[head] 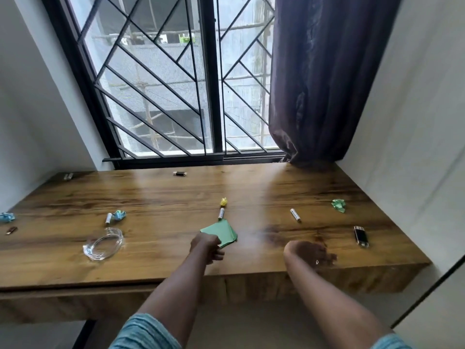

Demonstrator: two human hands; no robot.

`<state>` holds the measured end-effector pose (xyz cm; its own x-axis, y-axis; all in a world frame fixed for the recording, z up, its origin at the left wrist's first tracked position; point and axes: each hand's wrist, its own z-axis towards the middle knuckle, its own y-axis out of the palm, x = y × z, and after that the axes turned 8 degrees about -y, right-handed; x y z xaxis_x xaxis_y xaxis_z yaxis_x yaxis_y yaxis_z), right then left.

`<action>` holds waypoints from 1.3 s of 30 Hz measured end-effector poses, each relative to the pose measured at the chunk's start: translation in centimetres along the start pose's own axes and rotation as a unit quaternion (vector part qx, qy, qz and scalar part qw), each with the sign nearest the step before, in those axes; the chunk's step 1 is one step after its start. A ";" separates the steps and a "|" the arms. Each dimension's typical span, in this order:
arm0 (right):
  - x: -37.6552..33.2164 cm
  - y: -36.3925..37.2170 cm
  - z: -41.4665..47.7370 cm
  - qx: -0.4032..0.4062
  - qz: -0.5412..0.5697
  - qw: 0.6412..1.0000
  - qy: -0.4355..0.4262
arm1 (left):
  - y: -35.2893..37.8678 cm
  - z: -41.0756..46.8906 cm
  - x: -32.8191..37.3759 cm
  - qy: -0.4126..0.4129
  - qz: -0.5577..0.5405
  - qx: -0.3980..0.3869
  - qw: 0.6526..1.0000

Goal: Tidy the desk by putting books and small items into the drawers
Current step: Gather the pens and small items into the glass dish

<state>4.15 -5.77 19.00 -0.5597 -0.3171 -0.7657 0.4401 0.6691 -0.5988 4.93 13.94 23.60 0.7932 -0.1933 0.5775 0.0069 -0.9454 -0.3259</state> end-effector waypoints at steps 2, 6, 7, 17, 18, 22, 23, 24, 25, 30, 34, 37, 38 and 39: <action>-0.1 0.0 0.8 -0.016 -0.034 0.998 -0.049 | -0.7 1.8 1.3 0.051 0.028 0.095 0.994; -0.5 0.7 3.0 0.058 -0.141 0.982 -0.110 | -1.0 4.7 3.4 0.083 0.093 0.203 0.971; -0.7 0.8 3.2 0.069 -0.153 0.978 -0.122 | -0.7 4.8 3.8 0.083 0.106 0.215 0.967; -3.8 2.6 11.6 0.010 -0.224 0.957 -0.184 | 2.8 9.7 8.8 0.137 0.251 0.230 0.930; -4.1 3.0 12.4 0.001 -0.223 0.957 -0.188 | 3.1 10.3 9.1 0.141 0.269 0.233 0.924; -5.9 4.4 13.6 -0.034 -0.193 0.963 -0.187 | 3.6 11.4 10.3 0.156 0.309 0.252 0.904; -6.5 4.9 13.7 -0.044 -0.185 0.962 -0.194 | 3.6 11.6 10.6 0.157 0.315 0.255 0.901; -7.0 5.4 13.8 -0.051 -0.173 0.962 -0.204 | 3.4 11.8 10.7 0.156 0.319 0.255 0.899; -7.6 6.1 13.6 -0.060 -0.163 0.961 -0.215 | 3.1 11.9 10.8 0.154 0.323 0.248 0.900; -11.0 9.6 11.3 -0.095 -0.122 0.937 -0.312 | 0.2 12.0 10.5 0.148 0.307 0.227 0.912; -13.8 13.1 7.6 -0.149 -0.068 0.916 -0.367 | -3.5 11.4 9.1 0.131 0.210 0.260 0.933; -15.4 15.7 4.3 -0.207 -0.052 0.893 -0.397 | -6.5 10.2 7.1 0.107 0.116 0.309 0.938; -15.8 16.6 3.0 -0.230 -0.050 0.881 -0.411 | -7.7 9.6 6.3 0.092 0.091 0.329 0.935; -16.1 17.6 1.9 -0.253 -0.043 0.869 -0.422 | -8.8 9.2 5.5 0.078 0.072 0.345 0.932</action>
<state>22.26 9.80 20.36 0.2338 -0.6187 -0.7500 -0.0618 0.7604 -0.6465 14.82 23.62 22.81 0.7184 -0.3927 0.5742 0.3398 -0.5223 -0.7822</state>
